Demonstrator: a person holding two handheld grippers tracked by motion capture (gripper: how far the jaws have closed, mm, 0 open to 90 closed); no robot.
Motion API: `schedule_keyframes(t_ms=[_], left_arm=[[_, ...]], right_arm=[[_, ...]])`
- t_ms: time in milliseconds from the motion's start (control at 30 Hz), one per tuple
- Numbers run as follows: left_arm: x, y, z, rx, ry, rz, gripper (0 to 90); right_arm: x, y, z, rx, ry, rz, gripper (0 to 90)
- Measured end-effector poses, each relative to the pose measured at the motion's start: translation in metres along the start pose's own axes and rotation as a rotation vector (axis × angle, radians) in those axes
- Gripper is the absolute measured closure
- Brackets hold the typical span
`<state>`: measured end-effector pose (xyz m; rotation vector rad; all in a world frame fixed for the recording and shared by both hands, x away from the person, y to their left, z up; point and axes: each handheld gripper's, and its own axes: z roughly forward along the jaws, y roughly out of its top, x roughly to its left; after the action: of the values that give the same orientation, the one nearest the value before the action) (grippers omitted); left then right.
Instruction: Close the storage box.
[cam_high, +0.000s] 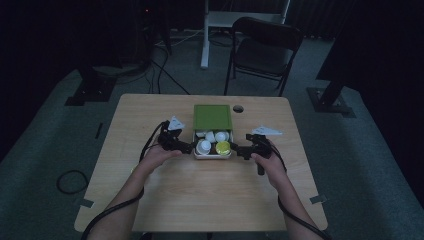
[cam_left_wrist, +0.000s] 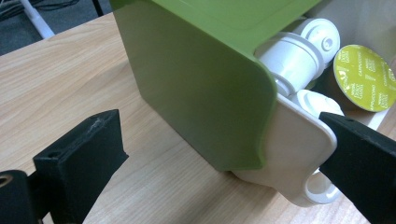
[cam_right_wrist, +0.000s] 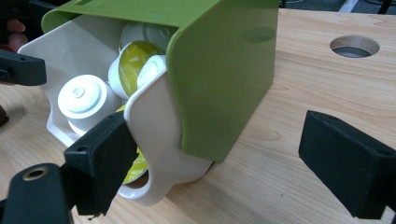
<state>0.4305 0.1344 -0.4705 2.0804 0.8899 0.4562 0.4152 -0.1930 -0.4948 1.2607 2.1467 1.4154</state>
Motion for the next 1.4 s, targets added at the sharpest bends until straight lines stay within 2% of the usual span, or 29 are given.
schedule_keyframes(t_ms=[133, 300, 500, 800, 933, 1067, 1400], left_arm=[[0.001, 0.003, 0.003, 0.008, 0.009, 0.007, 3.0], [0.001, 0.004, 0.006, 0.013, 0.018, 0.01, 3.0], [0.007, 0.004, 0.01, 0.015, 0.008, -0.019, 3.0], [0.008, 0.008, 0.013, 0.016, 0.033, -0.002, 3.0], [0.009, 0.009, 0.014, 0.015, 0.042, -0.003, 3.0], [0.01, 0.01, 0.016, 0.012, 0.05, -0.008, 3.0], [0.011, 0.011, 0.02, 0.011, 0.06, -0.012, 3.0]], right_arm=[[-0.002, 0.002, 0.003, 0.007, 0.0, 0.029, 11.3], [-0.003, 0.005, 0.005, 0.003, -0.021, -0.002, 11.3], [-0.004, 0.006, 0.009, 0.005, -0.024, 0.017, 11.3], [-0.006, 0.01, 0.012, 0.007, -0.033, 0.012, 11.3], [-0.007, 0.01, 0.014, 0.007, -0.036, 0.022, 11.3], [-0.008, 0.01, 0.015, 0.006, -0.04, 0.053, 11.3], [-0.009, 0.012, 0.018, 0.001, -0.047, 0.059, 11.3]])
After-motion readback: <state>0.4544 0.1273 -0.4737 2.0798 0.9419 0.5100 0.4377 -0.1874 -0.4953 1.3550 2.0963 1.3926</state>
